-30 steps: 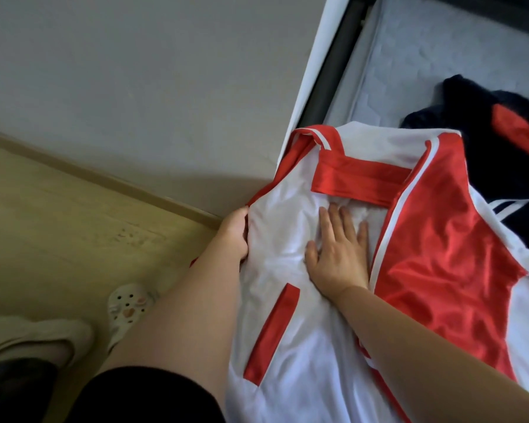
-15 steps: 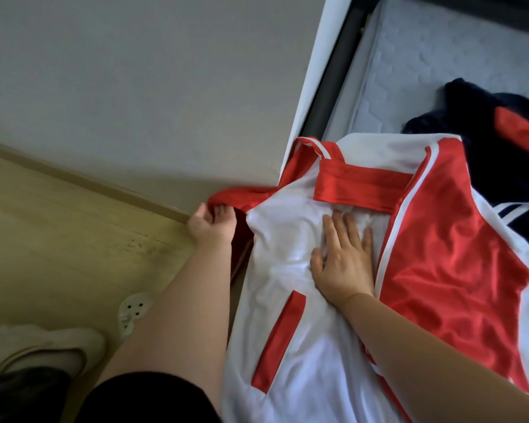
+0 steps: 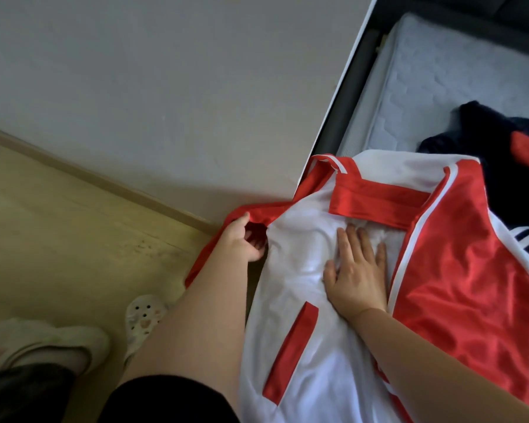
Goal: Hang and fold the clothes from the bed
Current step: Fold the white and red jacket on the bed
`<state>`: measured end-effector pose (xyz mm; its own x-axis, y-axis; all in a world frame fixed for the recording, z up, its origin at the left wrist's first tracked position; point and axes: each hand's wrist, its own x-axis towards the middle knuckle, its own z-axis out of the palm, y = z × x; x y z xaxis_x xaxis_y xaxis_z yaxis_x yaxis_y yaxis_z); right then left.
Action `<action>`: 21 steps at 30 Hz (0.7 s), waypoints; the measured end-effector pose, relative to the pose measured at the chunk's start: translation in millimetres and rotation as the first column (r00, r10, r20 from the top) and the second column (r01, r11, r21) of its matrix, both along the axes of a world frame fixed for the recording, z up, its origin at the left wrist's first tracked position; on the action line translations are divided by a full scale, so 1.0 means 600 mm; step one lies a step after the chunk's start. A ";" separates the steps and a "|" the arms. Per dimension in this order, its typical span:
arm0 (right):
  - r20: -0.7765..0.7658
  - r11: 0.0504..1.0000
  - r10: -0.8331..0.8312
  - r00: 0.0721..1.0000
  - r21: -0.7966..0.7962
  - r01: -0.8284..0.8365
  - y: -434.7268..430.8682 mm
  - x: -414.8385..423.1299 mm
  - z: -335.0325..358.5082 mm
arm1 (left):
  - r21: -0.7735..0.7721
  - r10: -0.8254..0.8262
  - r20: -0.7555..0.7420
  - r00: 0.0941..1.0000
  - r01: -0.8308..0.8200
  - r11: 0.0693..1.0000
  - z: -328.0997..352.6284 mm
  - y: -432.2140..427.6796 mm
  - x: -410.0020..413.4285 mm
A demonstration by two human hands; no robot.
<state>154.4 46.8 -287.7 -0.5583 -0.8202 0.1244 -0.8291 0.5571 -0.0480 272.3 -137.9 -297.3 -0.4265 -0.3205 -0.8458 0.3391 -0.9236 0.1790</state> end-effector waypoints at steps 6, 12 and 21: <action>-0.003 1.000 0.003 1.000 -0.015 -0.003 0.000 0.000 0.001 | 0.018 0.187 -0.230 0.955 -0.187 0.982 0.002 -0.003 -0.011; 0.004 1.000 0.007 1.000 -0.015 -0.007 0.001 0.001 0.003 | -0.102 0.299 -0.245 0.922 -0.332 0.938 0.014 -0.023 0.010; 0.007 1.000 0.013 1.000 0.001 -0.013 0.001 -0.001 0.002 | -0.075 0.518 -0.376 0.769 -0.582 0.810 0.044 -0.013 0.030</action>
